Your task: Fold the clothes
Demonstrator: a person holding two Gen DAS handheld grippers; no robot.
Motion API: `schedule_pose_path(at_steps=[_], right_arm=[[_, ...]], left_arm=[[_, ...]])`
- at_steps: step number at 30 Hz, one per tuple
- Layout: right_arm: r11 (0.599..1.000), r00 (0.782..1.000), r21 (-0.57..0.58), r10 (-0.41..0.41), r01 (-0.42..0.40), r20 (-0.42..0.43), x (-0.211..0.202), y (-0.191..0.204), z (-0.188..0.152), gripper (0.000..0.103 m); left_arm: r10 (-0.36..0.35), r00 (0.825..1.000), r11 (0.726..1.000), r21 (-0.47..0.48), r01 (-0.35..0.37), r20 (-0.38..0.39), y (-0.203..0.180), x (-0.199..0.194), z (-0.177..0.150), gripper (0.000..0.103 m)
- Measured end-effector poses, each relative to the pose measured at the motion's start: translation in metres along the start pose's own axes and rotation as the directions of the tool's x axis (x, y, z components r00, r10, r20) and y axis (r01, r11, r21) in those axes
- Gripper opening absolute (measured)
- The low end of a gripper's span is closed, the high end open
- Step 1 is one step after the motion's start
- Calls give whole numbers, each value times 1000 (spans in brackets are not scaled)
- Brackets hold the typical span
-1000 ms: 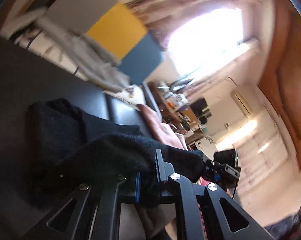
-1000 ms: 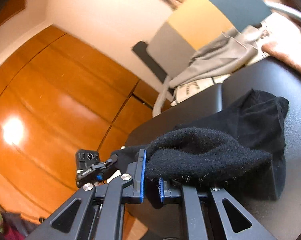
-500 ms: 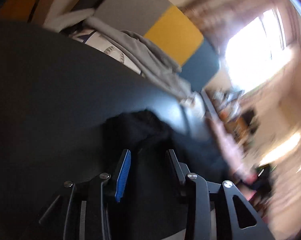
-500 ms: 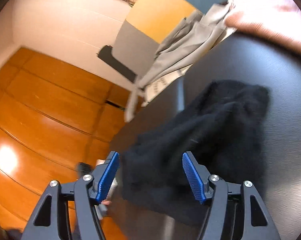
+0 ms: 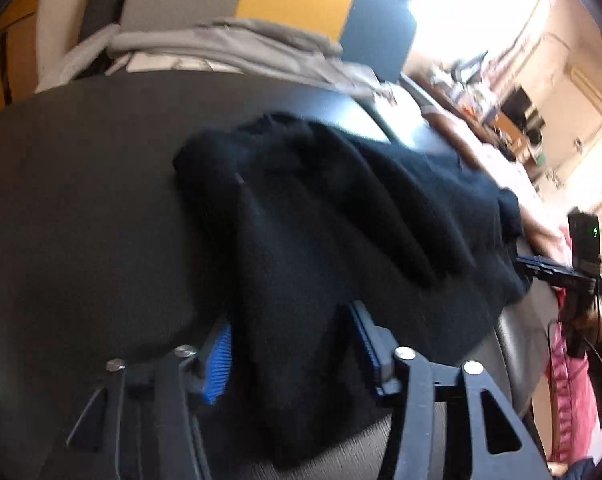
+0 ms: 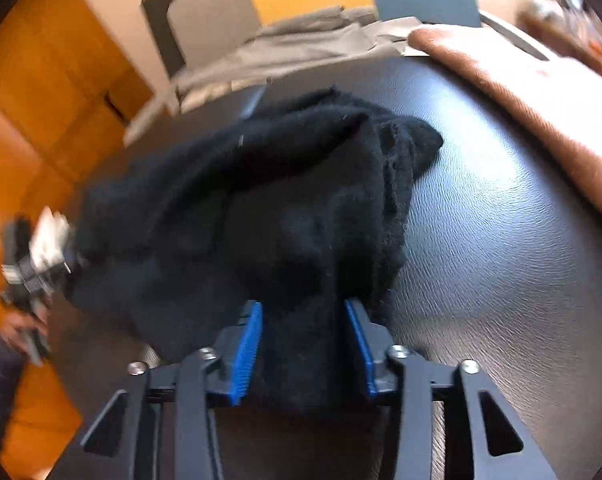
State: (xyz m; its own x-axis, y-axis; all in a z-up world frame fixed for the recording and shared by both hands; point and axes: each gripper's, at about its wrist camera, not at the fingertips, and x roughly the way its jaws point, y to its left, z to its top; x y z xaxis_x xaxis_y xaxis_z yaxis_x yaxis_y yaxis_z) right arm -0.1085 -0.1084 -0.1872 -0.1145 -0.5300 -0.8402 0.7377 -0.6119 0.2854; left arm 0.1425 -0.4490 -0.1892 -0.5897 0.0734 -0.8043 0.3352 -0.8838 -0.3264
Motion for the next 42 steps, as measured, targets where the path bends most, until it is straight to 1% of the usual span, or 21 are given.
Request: schedule_pose_path(at_steps=[2, 6, 9, 10, 13, 16, 18, 20, 22, 24, 27, 29, 31, 32, 33, 34, 35, 36, 38, 39, 42], right_arm=[[998, 999, -50, -29, 27, -38, -5, 6, -11, 42], [992, 994, -114, -69, 60, -84, -27, 15, -51, 42], [989, 989, -126, -87, 72, -116, -44, 18, -79, 42], [988, 988, -131, -93, 77, -123, -47, 18, -85, 42], [986, 983, -129, -125, 108, -138, -58, 9, -94, 42], [987, 982, -87, -143, 133, -122, -66, -2, -90, 41], [986, 983, -72, -157, 151, -91, -72, -4, -87, 41], [987, 987, -55, -152, 150, -46, -81, -3, -83, 41], [990, 991, -40, -133, 134, 10, -91, 1, -79, 42], [993, 992, -33, -115, 116, 43, -97, 4, -75, 42], [995, 994, -19, -93, 94, 61, -96, 6, -68, 45], [996, 994, -5, -90, 91, 58, -87, 13, -66, 47], [995, 994, 10, -95, 95, 47, -76, 21, -66, 47], [995, 994, 16, -101, 100, 41, -74, 21, -69, 47], [994, 994, 21, -107, 106, 36, -72, 21, -72, 47], [994, 994, 27, -110, 109, 28, -70, 19, -74, 47], [994, 994, 33, -109, 108, 15, -67, 14, -75, 47], [994, 994, 34, -107, 106, 8, -64, 11, -76, 48], [995, 995, 18, -100, 100, 12, -59, 8, -82, 48], [995, 995, 10, -97, 97, 14, -57, 7, -84, 48], [997, 997, 13, -76, 75, 21, -56, 5, -87, 50]], left_arm=[[17, 999, 1000, 26, -17, -29, -5, -8, -12, 38], [0, 1000, 999, -36, -1, -23, -3, -35, -49, 37], [13, 1000, 999, -39, -14, -28, -11, -50, -74, 36], [8, 999, 999, -38, -9, -34, -16, -55, -82, 35], [-55, 998, 998, -42, 54, -31, -24, -70, -89, 36], [-25, 998, 999, 37, 23, 66, -33, -83, -70, 43], [-8, 991, 996, 89, -4, 133, -39, -92, -57, 45], [-13, 988, 988, 157, -12, 155, -44, -90, -42, 46], [-41, 992, 976, 215, 15, 120, -44, -74, -24, 49], [-24, 996, 966, 258, 1, 88, -41, -58, -11, 51], [-104, 994, 971, 219, 97, 21, -30, -36, 14, 54], [-156, 988, 966, 207, 153, 1, -32, -30, 20, 55], [-196, 981, 962, 195, 194, -10, -34, -23, 21, 53], [-226, 974, 957, 185, 225, -20, -35, -21, 22, 51], [-223, 975, 958, 182, 223, -18, -37, -22, 21, 39], [-219, 976, 959, 180, 218, -15, -38, -23, 20, 32], [-214, 977, 961, 177, 213, -13, -40, -24, 19, 14], [-235, 972, 959, 162, 234, -12, -40, -24, 18, 4], [-283, 959, 952, 119, 283, -17, -36, -30, 11, 3], [-315, 949, 945, 90, 315, -12, -32, -34, 3, 3], [-277, 959, 961, 0, 277, -68, -20, -24, -31, 3]])
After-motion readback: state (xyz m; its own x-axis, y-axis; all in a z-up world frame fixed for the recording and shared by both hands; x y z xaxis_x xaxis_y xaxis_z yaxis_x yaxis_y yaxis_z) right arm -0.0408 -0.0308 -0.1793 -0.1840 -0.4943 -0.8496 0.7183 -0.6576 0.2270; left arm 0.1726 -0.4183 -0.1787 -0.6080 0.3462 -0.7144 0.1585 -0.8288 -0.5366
